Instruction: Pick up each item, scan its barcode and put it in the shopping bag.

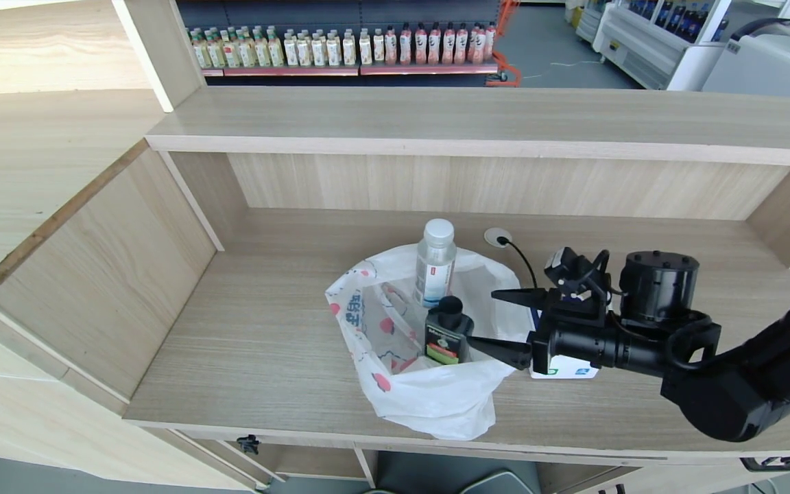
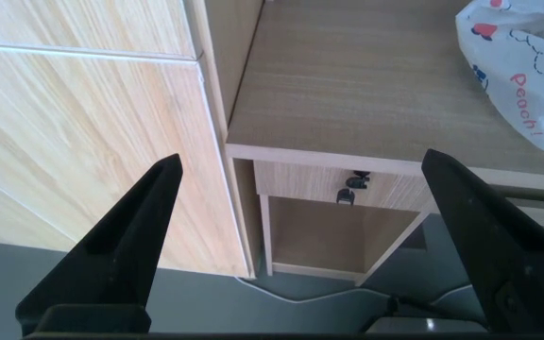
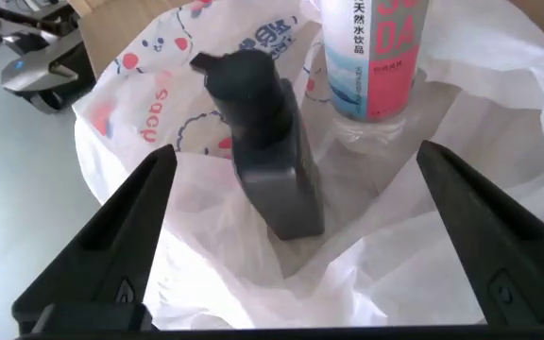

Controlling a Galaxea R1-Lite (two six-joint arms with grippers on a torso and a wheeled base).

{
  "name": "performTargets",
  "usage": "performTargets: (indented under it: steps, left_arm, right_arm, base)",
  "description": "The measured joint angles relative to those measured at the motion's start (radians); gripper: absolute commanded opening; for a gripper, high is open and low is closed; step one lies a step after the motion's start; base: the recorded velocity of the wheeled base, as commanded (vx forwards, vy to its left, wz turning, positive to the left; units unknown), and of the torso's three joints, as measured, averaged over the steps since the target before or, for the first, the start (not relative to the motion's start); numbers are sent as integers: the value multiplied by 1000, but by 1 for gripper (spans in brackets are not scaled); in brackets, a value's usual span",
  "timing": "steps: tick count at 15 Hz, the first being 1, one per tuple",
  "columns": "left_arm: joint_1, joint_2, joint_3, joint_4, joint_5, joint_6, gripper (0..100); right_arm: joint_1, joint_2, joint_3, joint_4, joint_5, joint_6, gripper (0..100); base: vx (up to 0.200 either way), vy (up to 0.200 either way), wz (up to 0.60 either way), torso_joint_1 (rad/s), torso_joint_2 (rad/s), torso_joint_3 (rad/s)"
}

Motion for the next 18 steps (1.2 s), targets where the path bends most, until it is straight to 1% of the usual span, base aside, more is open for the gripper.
performTargets:
  steps: [3,5,7,9,10,11,13,15,18]
  left_arm:
    - [1,0,0,0,0,0,100]
    - [1,0,0,0,0,0,100]
    - [0,0,0,0,0,0,100]
    - [0,0,0,0,0,0,100]
    - [0,0,0,0,0,0,100]
    - [0,0,0,0,0,0,100]
    - [0,0,0,0,0,0,100]
    - [1,0,0,0,0,0,100]
    - [1,0,0,0,0,0,100]
  right_arm:
    - [-12,-100,-7,28,5,66,100]
    - [-21,-171,-8,63,5,81,100]
    - [-37,-230,-2,70,2,83,100]
    - [-69,-296,6,94,-3,86,100]
    - [-96,-329,11,131,-14,85,100]
    - [-138,-370,19,199,-46,75,100]
    - [-241,-481,54,378,-190,45,100]
    - [-320,-614,132,500,-312,44,100]
    - [-405,-816,325,559,-374,58,100]
  base:
    - [0,0,0,0,0,0]
    - [0,0,0,0,0,0]
    - [0,0,0,0,0,0]
    - [0,0,0,0,0,0]
    - [0,0,0,0,0,0]
    - [0,0,0,0,0,0]
    - [0,0,0,0,0,0]
    - [0,0,0,0,0,0]
    - [0,0,0,0,0,0]
